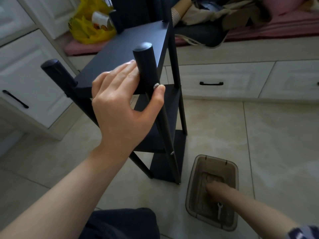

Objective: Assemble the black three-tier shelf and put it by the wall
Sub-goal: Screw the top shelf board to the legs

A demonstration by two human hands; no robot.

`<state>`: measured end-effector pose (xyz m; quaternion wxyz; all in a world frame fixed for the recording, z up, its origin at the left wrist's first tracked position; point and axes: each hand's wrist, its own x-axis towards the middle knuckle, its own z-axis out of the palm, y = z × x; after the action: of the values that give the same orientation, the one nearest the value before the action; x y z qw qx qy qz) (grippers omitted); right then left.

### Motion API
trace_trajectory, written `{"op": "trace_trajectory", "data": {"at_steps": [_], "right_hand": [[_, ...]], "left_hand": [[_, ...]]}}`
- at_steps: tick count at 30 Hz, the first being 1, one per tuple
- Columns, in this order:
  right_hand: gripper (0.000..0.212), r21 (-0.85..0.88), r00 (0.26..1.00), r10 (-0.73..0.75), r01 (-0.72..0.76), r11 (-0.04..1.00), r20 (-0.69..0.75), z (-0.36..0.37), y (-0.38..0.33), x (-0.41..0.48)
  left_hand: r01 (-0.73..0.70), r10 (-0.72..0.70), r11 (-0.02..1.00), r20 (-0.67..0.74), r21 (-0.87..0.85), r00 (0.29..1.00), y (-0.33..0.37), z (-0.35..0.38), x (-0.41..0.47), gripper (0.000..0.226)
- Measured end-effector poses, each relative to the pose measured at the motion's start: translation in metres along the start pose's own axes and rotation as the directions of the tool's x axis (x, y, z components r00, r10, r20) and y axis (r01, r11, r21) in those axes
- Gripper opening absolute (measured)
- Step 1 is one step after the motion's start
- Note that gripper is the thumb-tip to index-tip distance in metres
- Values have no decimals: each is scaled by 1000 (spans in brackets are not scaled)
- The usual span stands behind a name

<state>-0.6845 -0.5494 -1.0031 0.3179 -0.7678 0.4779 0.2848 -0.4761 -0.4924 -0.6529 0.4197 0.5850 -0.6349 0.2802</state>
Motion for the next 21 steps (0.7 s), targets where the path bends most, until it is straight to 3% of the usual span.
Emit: {"op": "trace_trajectory", "data": {"at_steps": [6, 14, 21], "right_hand": [[35, -205, 997, -65, 57, 977, -31, 30, -2, 10], [37, -261, 991, -115, 94, 961, -67, 44, 9, 19], [39, -169, 991, -120, 109, 980, -53, 22, 37, 27]], "left_hand": [[5, -5, 1000, -5, 4, 1000, 1, 0, -1, 36], [25, -25, 1000, 17, -9, 1000, 3, -1, 1, 34], [39, -38, 999, 37, -34, 999, 5, -1, 1, 35]]}}
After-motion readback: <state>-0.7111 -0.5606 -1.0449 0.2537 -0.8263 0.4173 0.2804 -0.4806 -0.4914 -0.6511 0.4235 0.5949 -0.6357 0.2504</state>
